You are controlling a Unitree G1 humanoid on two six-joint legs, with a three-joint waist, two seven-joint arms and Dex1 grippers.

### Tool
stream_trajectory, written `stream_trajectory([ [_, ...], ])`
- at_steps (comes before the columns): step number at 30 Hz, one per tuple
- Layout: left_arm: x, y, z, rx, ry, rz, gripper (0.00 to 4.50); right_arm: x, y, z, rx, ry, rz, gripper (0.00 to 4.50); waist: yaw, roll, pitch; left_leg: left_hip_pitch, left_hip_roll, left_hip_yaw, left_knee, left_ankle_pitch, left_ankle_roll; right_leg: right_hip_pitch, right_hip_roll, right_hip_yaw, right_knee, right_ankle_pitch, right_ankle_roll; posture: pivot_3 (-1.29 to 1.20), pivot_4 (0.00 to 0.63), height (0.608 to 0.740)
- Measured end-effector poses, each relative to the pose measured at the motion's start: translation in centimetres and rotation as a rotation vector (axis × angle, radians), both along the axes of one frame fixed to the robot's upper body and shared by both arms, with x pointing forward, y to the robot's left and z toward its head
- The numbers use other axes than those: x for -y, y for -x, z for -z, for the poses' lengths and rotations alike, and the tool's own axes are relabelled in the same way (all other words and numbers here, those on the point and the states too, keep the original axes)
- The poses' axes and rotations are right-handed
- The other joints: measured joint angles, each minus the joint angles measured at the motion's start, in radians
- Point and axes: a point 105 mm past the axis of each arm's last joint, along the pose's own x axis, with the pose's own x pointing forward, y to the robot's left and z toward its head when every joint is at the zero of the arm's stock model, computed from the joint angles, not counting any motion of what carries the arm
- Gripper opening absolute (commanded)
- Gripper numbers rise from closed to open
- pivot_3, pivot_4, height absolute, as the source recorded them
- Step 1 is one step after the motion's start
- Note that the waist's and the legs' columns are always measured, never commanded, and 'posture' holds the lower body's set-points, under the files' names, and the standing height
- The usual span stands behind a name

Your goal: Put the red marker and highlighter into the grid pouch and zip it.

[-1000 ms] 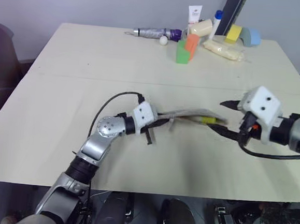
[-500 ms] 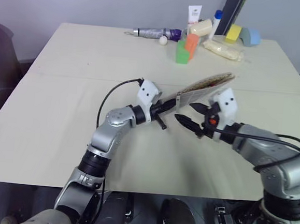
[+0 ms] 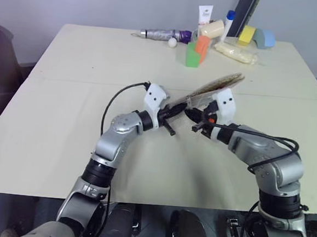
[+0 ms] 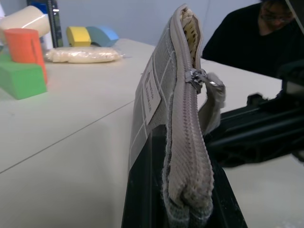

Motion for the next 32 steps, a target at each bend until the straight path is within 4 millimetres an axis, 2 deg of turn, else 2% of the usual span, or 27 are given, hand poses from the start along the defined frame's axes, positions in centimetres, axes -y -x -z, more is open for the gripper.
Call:
stream_trajectory([
  [2, -0.4, -0.1, 0.1, 0.008, -0.018, -0.01, 0.0, 1.5, -0.2, -0.7, 0.038, 0.072, 0.028, 0.07, 0.001, 0.0, 0.0, 0.0, 0.0, 0.0, 0.0, 0.0, 0.0, 0.0, 0.0, 0.0, 0.0, 0.0, 0.0, 0.0, 0.15, 0.74],
  [3, -0.7, -0.2, 0.2, 0.024, -0.042, -0.015, 0.0, 2.4, -0.5, -1.7, 0.079, 0.105, 0.052, 0.07, -0.001, 0.0, 0.0, 0.0, 0.0, 0.0, 0.0, 0.0, 0.0, 0.0, 0.0, 0.0, 0.0, 0.0, 0.0, 0.0, 0.15, 0.74],
  [6, -2.3, -0.5, 0.2, 0.087, -0.11, -0.04, 0.0, 7.1, -1.7, -4.6, 0.17, 0.179, 0.212, 0.07, 0.001, 0.0, 0.0, 0.0, 0.0, 0.0, 0.0, 0.001, -0.001, 0.0, 0.0, 0.0, 0.0, 0.0, 0.0, 0.0, 0.15, 0.74],
  [9, -3.3, -0.6, 0.3, 0.105, -0.132, -0.052, 0.0, 11.0, -2.1, -5.7, 0.188, 0.217, 0.348, 0.07, 0.0, 0.0, 0.0, 0.0, 0.0, 0.001, 0.0, 0.001, -0.002, 0.0, 0.0, 0.0, -0.001, 0.0, 0.0, 0.0, 0.15, 0.74],
  [12, -3.1, -0.1, 0.5, 0.12, -0.139, -0.016, 0.0, 12.3, -2.3, -5.2, 0.167, 0.232, 0.372, 0.07, 0.0, 0.0, 0.0, 0.0, 0.0, 0.001, -0.001, 0.001, -0.002, 0.0, 0.0, 0.0, -0.001, 0.0, 0.0, 0.0, 0.15, 0.74],
  [15, -3.6, 0.0, 0.9, 0.116, -0.158, -0.009, 0.0, 12.4, -2.0, -4.0, 0.124, 0.238, 0.34, 0.07, -0.001, 0.0, 0.0, 0.0, 0.0, 0.001, -0.001, 0.001, -0.002, 0.0, 0.0, 0.0, -0.001, 0.0, 0.0, 0.0, 0.15, 0.74],
  [16, -3.6, 0.0, 0.8, 0.11, -0.155, -0.005, 0.68, 12.4, -1.8, -3.6, 0.108, 0.236, 0.325, 0.59, -0.001, 0.0, 0.0, 0.0, 0.0, 0.001, -0.001, 0.001, -0.002, 0.0, 0.0, 0.0, -0.001, 0.0, 0.0, 0.0, 0.15, 0.74],
  [17, -4.0, 0.0, 0.9, 0.096, -0.149, -0.007, 0.97, 12.5, -1.5, -3.3, 0.093, 0.241, 0.315, 0.9, -0.001, 0.0, 0.0, 0.0, 0.0, 0.001, -0.001, 0.001, -0.002, 0.0, 0.0, 0.0, -0.001, 0.0, 0.0, 0.0, 0.15, 0.74],
  [22, -7.4, 0.4, 1.7, -0.007, -0.15, -0.03, 3.47, 11.5, 1.4, -1.0, -0.01, 0.3, 0.153, 3.43, -0.002, 0.0, 0.0, 0.0, 0.001, 0.001, -0.001, 0.0, 0.0, 0.0, 0.0, 0.0, -0.001, 0.0, 0.0, 0.0, 0.15, 0.74],
  [23, -7.7, 0.7, 1.7, -0.014, -0.155, -0.025, 4.07, 11.3, 1.9, -0.6, -0.024, 0.315, 0.125, 3.49, 0.0, 0.0, 0.0, 0.0, 0.001, 0.001, -0.001, 0.0, 0.0, 0.0, -0.001, 0.0, -0.001, 0.0, 0.0, 0.0, 0.15, 0.74],
  [27, -10.8, 2.4, 3.4, -0.115, -0.187, -0.046, 4.07, 12.3, 3.9, 0.9, -0.088, 0.355, 0.081, 3.49, -0.001, 0.0, 0.0, 0.001, 0.001, 0.001, -0.001, -0.001, 0.002, 0.0, -0.001, 0.0, -0.001, 0.0, 0.0, 0.0, 0.15, 0.74],
  [29, -12.3, 2.8, 4.0, -0.164, -0.186, -0.081, 4.07, 12.6, 4.1, 0.7, -0.076, 0.35, 0.076, 3.49, -0.002, 0.0, 0.0, 0.001, 0.001, 0.0, -0.001, -0.001, 0.002, 0.0, -0.001, 0.0, -0.001, 0.0, 0.0, 0.0, 0.15, 0.74],
  [32, -14.1, 3.3, 4.0, -0.176, -0.183, -0.142, 4.07, 12.6, 4.1, 0.2, -0.038, 0.351, 0.063, 3.49, -0.001, 0.0, 0.0, 0.001, 0.002, 0.0, -0.001, -0.002, 0.002, 0.0, -0.002, 0.0, -0.001, 0.0, 0.0, 0.0, 0.15, 0.74],
])
